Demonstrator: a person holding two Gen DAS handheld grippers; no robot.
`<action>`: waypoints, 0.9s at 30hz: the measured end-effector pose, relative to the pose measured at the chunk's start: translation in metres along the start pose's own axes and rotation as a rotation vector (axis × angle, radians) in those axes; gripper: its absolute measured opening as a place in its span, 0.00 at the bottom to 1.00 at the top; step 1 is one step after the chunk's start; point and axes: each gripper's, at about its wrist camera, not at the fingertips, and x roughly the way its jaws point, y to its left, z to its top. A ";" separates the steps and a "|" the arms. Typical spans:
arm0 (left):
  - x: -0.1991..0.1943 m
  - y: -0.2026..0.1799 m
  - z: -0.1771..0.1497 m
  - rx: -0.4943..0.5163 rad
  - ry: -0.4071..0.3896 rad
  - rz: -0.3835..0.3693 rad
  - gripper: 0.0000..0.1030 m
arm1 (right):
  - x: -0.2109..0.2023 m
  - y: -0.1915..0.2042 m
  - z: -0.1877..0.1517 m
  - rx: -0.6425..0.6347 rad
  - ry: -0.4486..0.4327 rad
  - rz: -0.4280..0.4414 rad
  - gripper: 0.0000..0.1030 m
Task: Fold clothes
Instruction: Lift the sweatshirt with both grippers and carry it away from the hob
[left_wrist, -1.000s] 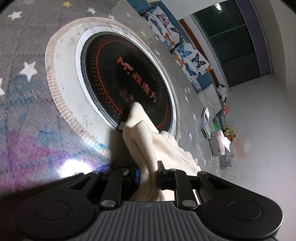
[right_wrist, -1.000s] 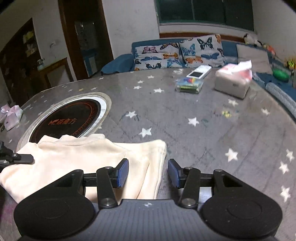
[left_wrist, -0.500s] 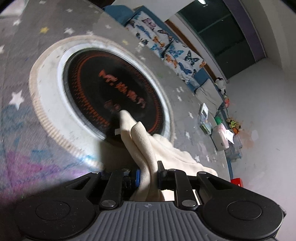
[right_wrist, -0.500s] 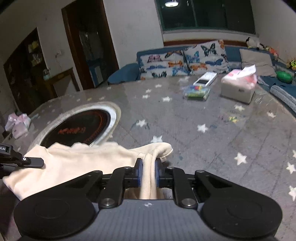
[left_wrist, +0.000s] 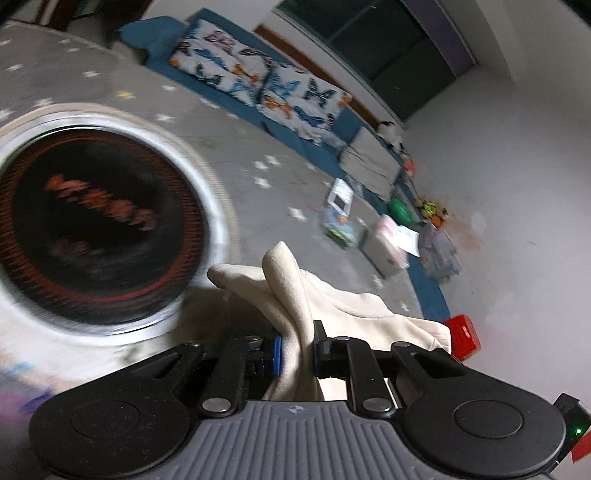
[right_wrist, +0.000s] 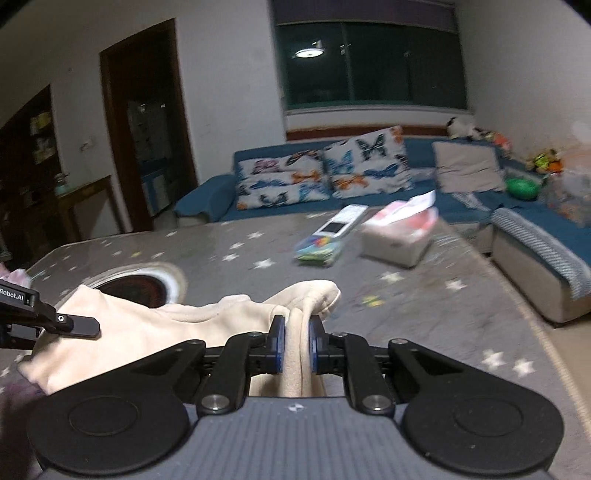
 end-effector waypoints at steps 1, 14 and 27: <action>0.006 -0.008 0.002 0.013 0.005 -0.011 0.16 | -0.002 -0.006 0.002 0.002 -0.007 -0.016 0.11; 0.095 -0.066 0.008 0.089 0.129 -0.079 0.16 | 0.004 -0.075 0.008 0.066 -0.006 -0.205 0.11; 0.122 -0.042 -0.004 0.148 0.198 0.071 0.28 | 0.055 -0.107 -0.027 0.115 0.170 -0.279 0.14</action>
